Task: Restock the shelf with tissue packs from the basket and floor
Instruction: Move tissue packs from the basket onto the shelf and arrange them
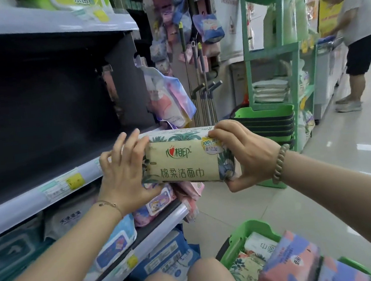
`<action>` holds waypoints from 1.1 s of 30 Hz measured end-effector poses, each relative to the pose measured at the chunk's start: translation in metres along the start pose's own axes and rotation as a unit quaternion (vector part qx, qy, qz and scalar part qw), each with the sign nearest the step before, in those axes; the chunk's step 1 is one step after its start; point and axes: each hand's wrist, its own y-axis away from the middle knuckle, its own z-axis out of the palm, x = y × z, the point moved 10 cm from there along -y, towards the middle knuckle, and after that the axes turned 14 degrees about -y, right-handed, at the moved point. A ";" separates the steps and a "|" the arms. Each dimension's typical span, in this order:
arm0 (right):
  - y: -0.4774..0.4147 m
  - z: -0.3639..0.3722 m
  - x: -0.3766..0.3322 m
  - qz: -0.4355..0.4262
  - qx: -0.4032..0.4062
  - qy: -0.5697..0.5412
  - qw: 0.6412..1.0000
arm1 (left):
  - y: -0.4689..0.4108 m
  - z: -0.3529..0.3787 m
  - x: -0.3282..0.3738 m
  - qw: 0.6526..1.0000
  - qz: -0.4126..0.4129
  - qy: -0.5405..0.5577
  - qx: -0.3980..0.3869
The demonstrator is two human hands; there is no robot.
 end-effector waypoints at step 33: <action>-0.186 0.113 0.044 0.152 0.037 -0.118 0.981 | -0.014 0.002 -0.168 0.987 -0.153 -0.013 -0.042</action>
